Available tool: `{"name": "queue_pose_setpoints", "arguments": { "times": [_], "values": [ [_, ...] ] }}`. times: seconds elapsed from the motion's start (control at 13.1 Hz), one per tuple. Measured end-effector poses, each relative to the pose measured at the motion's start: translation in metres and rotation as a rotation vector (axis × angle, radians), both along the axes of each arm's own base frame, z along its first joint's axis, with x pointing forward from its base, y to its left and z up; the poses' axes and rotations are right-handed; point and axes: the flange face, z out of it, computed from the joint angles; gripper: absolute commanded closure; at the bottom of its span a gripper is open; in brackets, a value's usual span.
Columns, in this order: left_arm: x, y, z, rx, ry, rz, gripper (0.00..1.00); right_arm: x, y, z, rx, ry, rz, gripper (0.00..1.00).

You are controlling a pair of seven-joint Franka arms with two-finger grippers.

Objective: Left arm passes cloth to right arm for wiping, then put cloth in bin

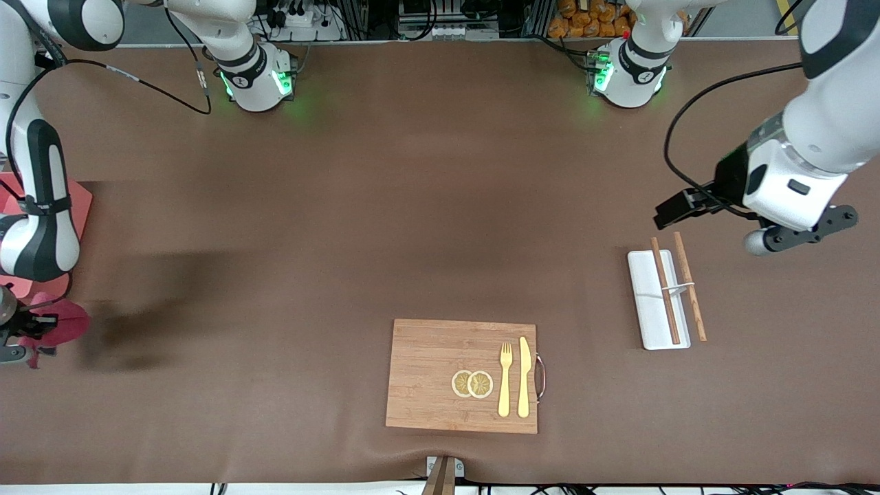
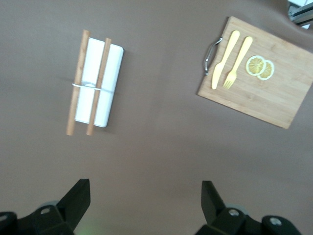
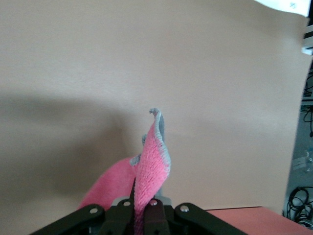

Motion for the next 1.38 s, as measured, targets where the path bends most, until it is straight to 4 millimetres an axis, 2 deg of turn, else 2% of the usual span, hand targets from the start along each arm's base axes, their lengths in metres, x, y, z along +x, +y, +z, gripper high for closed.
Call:
{"name": "queue_pose_setpoints", "arguments": {
  "times": [0.08,0.23,0.54,0.77,1.0,1.07,1.15,1.23,1.3,1.38],
  "values": [
    [-0.001,0.008,-0.001,0.008,-0.001,-0.015,0.00,0.000,0.014,-0.012,0.014,0.006,-0.026,1.00],
    [-0.006,0.024,-0.001,0.024,0.000,-0.055,0.00,0.000,0.055,-0.038,0.039,0.017,-0.083,1.00],
    [-0.021,0.074,0.001,0.056,0.004,-0.077,0.00,0.003,0.171,-0.072,0.109,0.007,-0.202,1.00],
    [-0.034,0.089,0.003,0.067,0.011,-0.073,0.00,0.001,0.285,-0.081,0.193,-0.002,-0.320,1.00],
    [-0.040,0.103,0.005,0.070,0.007,-0.098,0.00,-0.020,0.416,-0.079,0.283,0.005,-0.461,1.00],
    [-0.041,0.107,0.005,0.070,0.006,-0.102,0.00,-0.027,0.449,-0.075,0.320,0.010,-0.496,1.00],
    [-0.041,0.107,0.006,0.070,0.005,-0.111,0.00,-0.032,0.473,-0.067,0.367,0.018,-0.527,1.00],
    [-0.042,0.103,0.006,0.070,0.003,-0.118,0.00,-0.033,0.484,-0.056,0.406,0.029,-0.552,1.00],
    [-0.043,0.098,0.007,0.070,0.001,-0.127,0.00,-0.031,0.482,-0.040,0.427,0.036,-0.574,1.00],
    [-0.044,0.093,0.009,0.070,-0.002,-0.135,0.00,-0.025,0.471,-0.021,0.430,0.037,-0.585,1.00]
  ]
}}
